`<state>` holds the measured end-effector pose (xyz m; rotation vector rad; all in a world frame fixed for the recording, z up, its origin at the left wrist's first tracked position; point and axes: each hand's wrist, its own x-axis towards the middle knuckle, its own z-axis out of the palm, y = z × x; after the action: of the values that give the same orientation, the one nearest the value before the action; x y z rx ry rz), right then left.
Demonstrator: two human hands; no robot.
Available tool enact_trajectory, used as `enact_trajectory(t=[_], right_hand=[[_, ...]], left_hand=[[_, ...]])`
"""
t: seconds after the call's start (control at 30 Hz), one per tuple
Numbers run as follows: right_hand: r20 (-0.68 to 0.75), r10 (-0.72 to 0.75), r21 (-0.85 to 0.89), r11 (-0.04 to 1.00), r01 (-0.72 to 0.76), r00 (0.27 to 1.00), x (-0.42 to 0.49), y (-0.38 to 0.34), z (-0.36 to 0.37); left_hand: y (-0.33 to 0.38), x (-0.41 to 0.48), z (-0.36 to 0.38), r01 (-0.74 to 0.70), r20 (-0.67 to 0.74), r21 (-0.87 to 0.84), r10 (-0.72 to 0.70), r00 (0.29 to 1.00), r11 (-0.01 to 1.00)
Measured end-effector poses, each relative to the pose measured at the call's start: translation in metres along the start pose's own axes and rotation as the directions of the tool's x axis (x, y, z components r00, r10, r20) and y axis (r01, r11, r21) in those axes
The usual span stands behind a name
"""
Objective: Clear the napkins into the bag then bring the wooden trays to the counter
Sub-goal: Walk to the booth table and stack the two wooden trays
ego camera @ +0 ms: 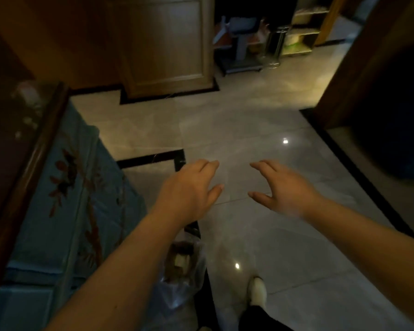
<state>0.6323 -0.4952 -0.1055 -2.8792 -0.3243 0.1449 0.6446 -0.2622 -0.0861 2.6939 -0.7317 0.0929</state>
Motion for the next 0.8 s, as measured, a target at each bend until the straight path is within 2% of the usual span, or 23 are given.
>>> enact_trajectory(t=[0.23,0.5,0.6,0.8], right_hand=[[-0.154,0.247,0.011,0.969,-0.248,0.957,-0.096,0.061,-0.062],[-0.274,0.479,0.019,0.869,-0.494,0.834,-0.214,0.172,-0.118],[-0.318,0.536,0.037,0.831,-0.555,0.782,-0.257,0.217,-0.137],[-0.386,0.623,0.04,0.748,-0.663,0.68,-0.344,0.313,-0.171]], left_hand=[[0.108,0.046,-0.005,-0.258,0.066,0.069,0.254,0.965,0.964],[0.255,0.112,0.009,-0.54,0.112,0.129,0.529,0.841,0.832],[0.32,0.137,0.018,-0.605,0.119,0.133,0.593,0.796,0.785],[0.461,0.169,0.062,-0.653,0.062,0.019,0.65,0.757,0.758]])
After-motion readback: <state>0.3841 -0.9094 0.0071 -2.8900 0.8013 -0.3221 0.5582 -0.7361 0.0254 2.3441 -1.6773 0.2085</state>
